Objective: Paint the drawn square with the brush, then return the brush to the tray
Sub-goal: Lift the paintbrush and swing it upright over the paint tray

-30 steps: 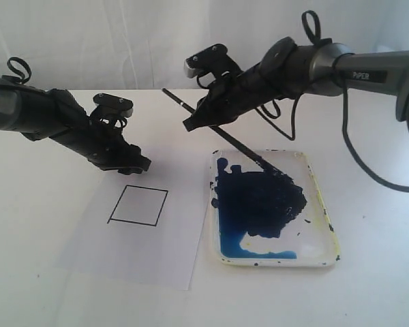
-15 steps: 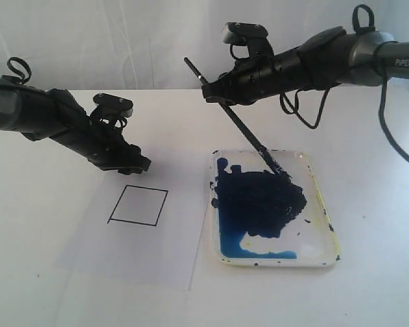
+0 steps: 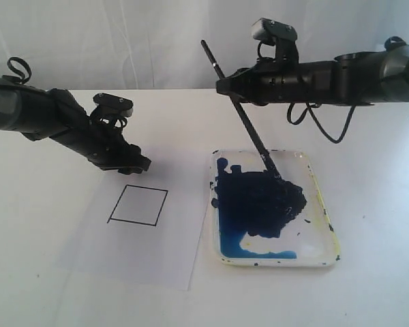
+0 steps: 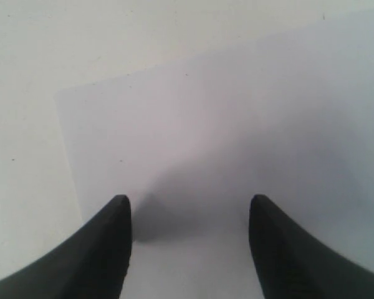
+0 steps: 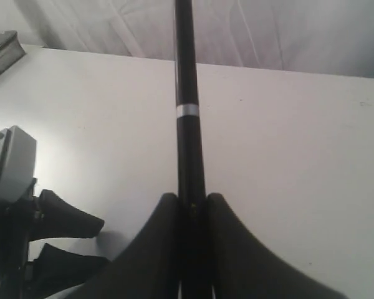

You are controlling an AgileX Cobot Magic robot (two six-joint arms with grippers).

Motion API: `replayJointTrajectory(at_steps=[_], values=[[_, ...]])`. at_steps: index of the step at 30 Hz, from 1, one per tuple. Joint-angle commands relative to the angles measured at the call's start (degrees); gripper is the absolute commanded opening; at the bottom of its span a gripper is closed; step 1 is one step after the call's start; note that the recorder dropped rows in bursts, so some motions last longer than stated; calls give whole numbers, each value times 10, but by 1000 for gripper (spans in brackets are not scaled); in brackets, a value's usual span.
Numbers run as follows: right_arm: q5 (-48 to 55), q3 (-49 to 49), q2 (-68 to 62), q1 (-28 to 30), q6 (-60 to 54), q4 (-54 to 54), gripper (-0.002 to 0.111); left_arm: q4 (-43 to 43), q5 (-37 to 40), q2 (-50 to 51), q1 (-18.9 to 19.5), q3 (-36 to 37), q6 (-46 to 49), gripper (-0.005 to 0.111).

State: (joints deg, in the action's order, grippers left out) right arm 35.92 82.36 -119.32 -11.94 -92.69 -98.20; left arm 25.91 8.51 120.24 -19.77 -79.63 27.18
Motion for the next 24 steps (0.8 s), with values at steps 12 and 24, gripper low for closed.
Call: replayJointTrajectory(at_steps=[12,24], values=[[-234,-31,-2,3,137,-17,0,1,12,3,3,2,-3,60],[-274,-30,-41,-13,118,-17,0,1,9,3,3,2,-3,60]])
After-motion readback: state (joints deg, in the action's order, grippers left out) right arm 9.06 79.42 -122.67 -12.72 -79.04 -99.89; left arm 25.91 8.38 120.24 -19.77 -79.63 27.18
